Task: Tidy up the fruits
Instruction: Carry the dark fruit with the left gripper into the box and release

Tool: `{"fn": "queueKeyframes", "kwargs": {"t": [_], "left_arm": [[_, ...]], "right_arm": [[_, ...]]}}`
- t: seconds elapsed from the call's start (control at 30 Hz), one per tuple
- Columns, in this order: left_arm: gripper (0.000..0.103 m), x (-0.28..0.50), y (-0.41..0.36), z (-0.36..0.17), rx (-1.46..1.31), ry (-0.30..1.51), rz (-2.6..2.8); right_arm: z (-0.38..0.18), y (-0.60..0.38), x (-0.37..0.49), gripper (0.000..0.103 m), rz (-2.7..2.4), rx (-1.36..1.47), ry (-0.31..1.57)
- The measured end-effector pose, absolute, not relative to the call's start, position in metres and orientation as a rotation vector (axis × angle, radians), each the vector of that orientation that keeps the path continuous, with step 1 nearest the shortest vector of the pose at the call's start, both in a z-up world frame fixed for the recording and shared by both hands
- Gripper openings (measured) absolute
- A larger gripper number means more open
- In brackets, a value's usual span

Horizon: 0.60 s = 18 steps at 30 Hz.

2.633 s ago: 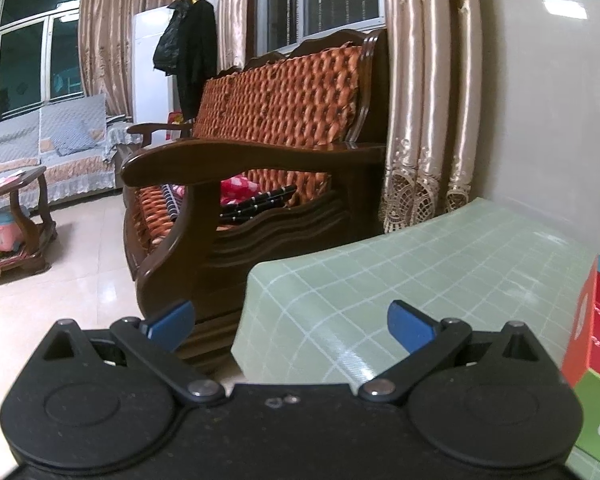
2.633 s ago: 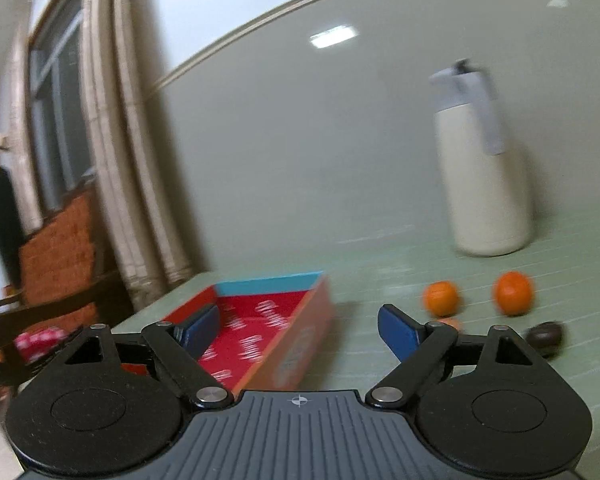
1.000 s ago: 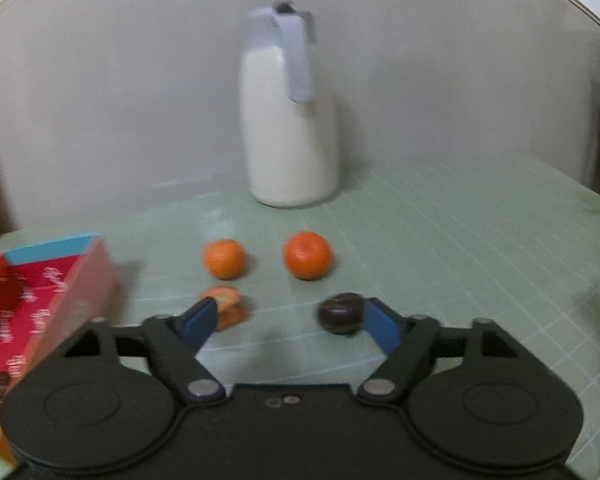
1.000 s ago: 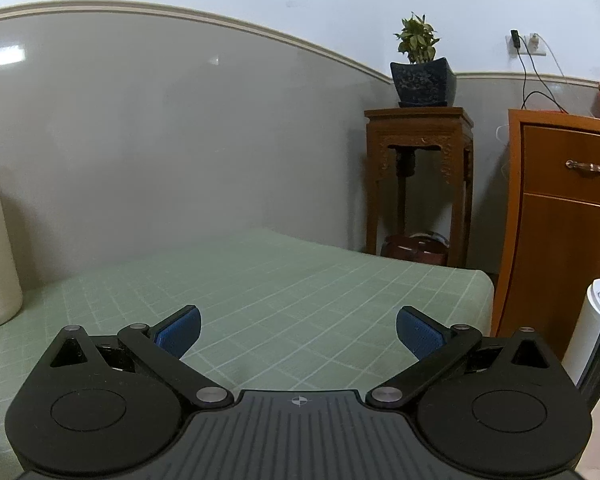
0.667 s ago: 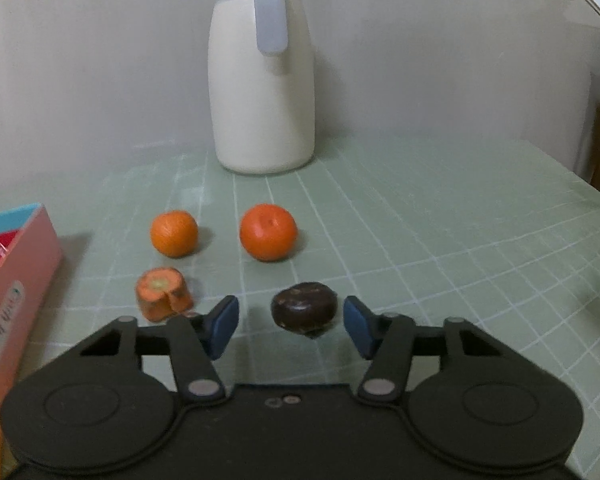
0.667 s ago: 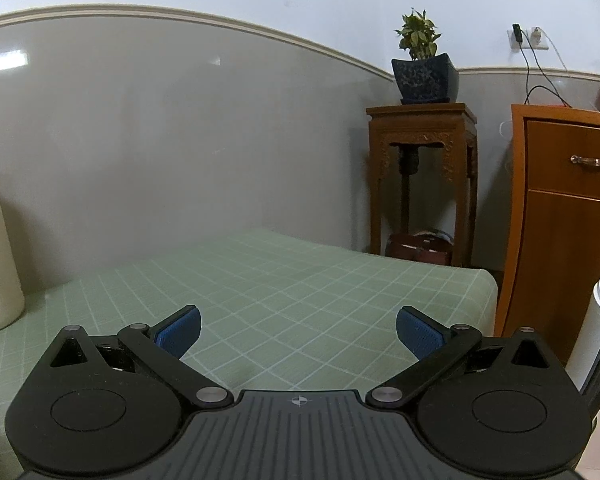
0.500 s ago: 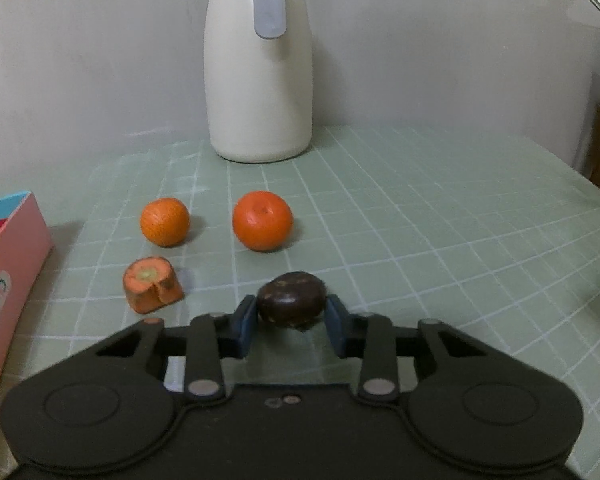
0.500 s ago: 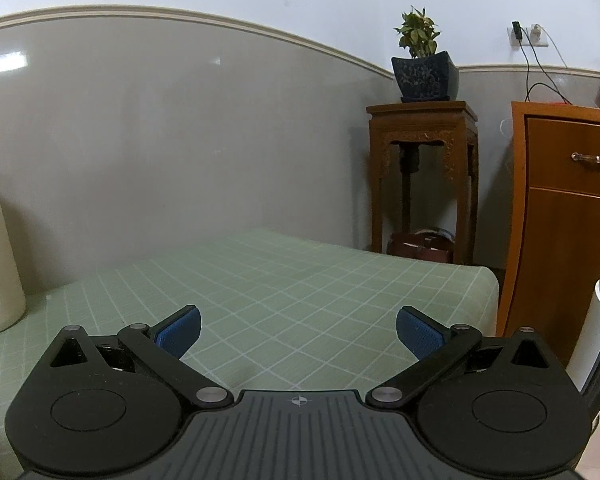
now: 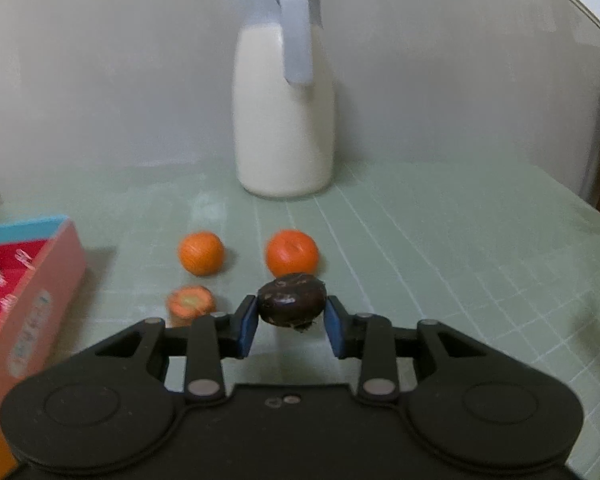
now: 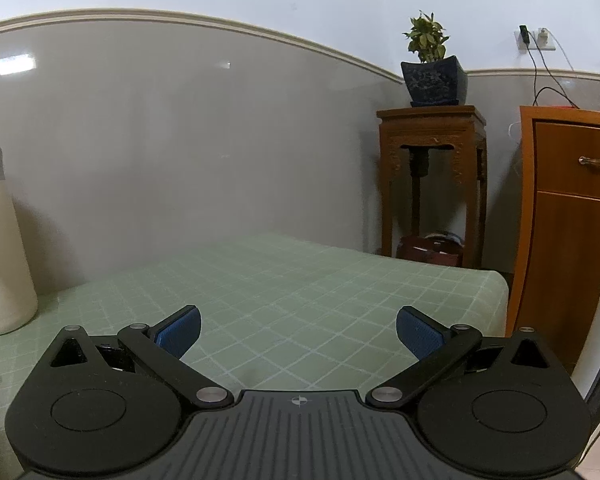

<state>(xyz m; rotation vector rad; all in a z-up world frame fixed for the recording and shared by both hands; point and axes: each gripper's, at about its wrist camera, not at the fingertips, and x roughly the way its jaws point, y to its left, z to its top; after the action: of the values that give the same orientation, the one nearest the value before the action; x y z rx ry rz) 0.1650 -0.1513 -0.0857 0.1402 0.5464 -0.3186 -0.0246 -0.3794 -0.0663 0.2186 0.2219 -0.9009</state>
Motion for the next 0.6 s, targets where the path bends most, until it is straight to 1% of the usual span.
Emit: {"fn": "queueKeyframes", "kwargs": {"t": [0.3,0.6], "left_arm": [[0.026,0.157,-0.091,-0.056,0.118,0.434,-0.106],[0.026,0.171,-0.011,-0.054,0.088,0.443,0.143]], "right_arm": [[-0.066,-0.353,-0.012,0.103,-0.824,0.188,0.223],[-0.065,-0.319,0.005,0.103,-0.735,0.155,0.22]]}}
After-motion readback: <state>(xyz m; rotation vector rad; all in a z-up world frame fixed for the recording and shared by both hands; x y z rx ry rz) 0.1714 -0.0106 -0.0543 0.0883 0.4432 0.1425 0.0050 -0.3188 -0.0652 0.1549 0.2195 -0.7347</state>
